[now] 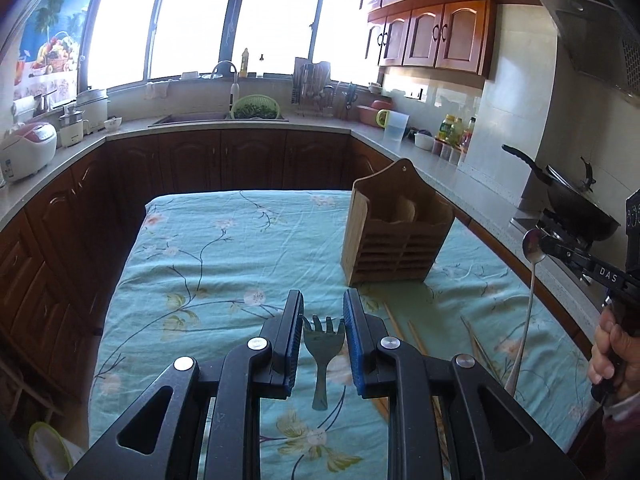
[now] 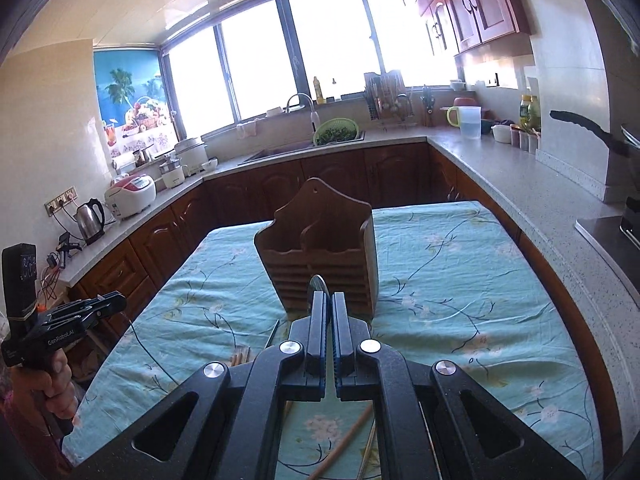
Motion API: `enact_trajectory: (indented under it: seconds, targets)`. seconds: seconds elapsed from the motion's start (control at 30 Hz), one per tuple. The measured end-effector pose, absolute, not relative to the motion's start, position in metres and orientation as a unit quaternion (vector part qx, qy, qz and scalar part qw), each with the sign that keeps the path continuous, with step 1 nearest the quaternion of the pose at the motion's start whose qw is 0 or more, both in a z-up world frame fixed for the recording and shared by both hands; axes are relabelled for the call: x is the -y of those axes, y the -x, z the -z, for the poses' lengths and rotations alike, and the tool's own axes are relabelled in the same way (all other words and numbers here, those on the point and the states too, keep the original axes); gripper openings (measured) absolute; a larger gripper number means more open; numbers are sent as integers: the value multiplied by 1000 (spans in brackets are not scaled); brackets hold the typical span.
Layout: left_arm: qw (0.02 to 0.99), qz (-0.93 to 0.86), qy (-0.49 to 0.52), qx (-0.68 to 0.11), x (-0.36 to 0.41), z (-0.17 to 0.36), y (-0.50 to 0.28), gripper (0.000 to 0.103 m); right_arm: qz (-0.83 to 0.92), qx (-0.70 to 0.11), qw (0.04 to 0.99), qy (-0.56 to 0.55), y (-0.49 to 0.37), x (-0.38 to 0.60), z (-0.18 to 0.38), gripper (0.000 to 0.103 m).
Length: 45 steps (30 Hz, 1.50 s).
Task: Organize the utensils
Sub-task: 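Lower fork and spoon into the wooden holder while both tools open to release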
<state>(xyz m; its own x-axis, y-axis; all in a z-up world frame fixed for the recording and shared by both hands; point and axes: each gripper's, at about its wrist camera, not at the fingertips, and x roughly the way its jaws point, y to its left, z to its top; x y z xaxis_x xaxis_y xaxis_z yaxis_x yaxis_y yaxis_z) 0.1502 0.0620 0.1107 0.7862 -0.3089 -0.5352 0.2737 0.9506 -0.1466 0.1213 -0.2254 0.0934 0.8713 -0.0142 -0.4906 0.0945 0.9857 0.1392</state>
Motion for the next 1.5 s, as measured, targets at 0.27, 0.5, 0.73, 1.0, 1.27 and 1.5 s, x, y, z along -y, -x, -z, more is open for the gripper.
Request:
enact_trajectory:
  seconds: [0.27, 0.5, 0.73, 1.0, 1.27, 1.5]
  targets:
    - [948, 158, 41, -274, -55, -122, -170, 19, 37, -231, 969, -78, -133, 233, -107, 2]
    - [950, 177, 58, -251, -42, -145, -205, 19, 61, -200, 975, -71, -160, 248, -128, 2]
    - [953, 205, 85, -207, -23, -175, -259, 19, 95, -157, 982, -49, -196, 261, -154, 2]
    - [944, 219, 154, -192, -17, -156, -341, 19, 143, -124, 982, -9, -244, 273, -161, 2]
    - [929, 208, 212, -219, -28, -84, -404, 19, 160, -131, 978, 40, -280, 258, -120, 2]
    - [911, 215, 246, -252, -37, -44, -436, 19, 160, -166, 971, 61, -292, 249, -76, 2]
